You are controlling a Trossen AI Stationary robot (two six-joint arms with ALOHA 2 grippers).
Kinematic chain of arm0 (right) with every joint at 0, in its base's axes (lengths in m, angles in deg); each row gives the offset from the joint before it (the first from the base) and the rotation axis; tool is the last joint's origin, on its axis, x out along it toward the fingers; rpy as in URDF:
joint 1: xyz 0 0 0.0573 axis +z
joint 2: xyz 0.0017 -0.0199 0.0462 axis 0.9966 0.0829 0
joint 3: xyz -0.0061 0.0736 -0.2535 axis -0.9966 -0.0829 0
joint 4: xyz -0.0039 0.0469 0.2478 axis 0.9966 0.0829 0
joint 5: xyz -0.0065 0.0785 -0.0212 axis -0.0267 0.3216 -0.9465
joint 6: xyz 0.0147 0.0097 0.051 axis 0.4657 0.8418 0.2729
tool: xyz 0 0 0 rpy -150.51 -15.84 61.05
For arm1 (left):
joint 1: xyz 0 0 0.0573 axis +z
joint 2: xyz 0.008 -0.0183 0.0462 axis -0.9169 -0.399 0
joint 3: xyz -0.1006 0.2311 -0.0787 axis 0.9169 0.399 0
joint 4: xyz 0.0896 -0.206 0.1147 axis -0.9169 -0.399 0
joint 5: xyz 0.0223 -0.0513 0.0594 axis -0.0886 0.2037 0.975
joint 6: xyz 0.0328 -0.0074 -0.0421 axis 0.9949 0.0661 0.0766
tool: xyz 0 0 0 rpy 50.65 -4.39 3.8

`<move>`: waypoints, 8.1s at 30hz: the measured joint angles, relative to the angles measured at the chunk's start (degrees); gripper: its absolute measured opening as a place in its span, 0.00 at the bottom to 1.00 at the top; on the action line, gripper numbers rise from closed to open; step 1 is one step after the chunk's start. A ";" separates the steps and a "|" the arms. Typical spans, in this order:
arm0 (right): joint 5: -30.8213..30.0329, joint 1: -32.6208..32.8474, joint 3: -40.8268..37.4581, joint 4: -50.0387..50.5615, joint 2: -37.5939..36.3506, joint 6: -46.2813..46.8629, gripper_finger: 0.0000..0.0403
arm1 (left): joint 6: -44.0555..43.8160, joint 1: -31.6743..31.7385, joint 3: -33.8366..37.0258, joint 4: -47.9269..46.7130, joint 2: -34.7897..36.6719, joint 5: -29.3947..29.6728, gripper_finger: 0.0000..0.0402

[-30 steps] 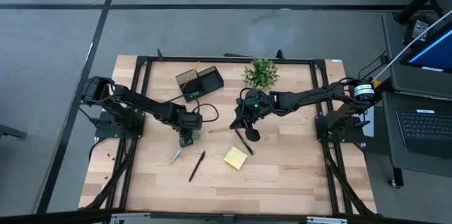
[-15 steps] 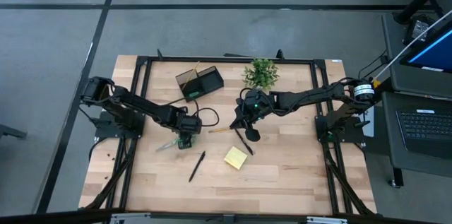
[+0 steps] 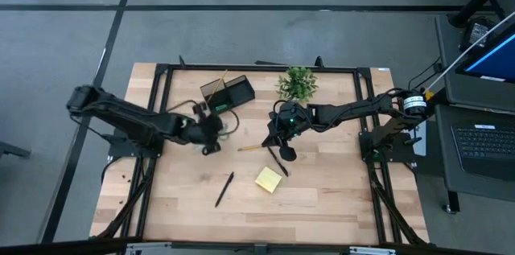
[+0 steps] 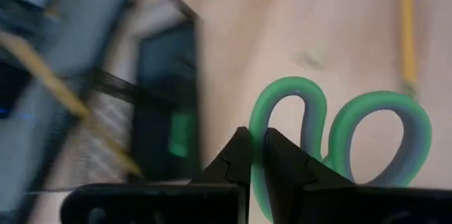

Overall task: Pick and place office supplies into organizer
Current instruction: Put the scissor into the desk organizer, then put the pencil into the desk organizer

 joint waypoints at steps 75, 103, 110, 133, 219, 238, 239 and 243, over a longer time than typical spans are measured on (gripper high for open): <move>0.00 -1.41 0.02 -10.05 -0.02 -8.80 0.06 | 32.75 31.44 20.52 84.24 11.28 17.56 0.03; 0.00 -2.87 0.02 -10.18 -0.02 -8.98 0.06 | 34.39 31.63 22.32 90.30 -5.60 11.31 0.03; 0.00 -2.87 0.02 -10.22 -0.02 -8.98 0.06 | 35.13 31.64 22.32 90.32 -9.63 10.22 0.05; 0.00 -2.85 0.01 -10.17 -0.04 -8.80 0.06 | 42.95 31.52 22.27 98.14 -8.89 7.29 0.33; -13.62 1.78 38.95 41.96 29.81 -2.61 0.39 | -0.64 -27.08 22.29 46.04 9.45 31.62 0.33; -15.26 1.82 43.95 46.21 31.54 -3.24 0.39 | -0.74 -26.73 22.29 46.07 9.45 31.62 0.33; -15.49 1.80 43.95 45.90 32.17 -3.84 0.39 | -0.74 -26.73 22.29 46.06 9.45 31.60 0.33; -15.67 1.85 43.94 47.05 34.09 -4.39 0.39 | -0.74 -26.73 22.29 46.03 9.45 31.58 0.33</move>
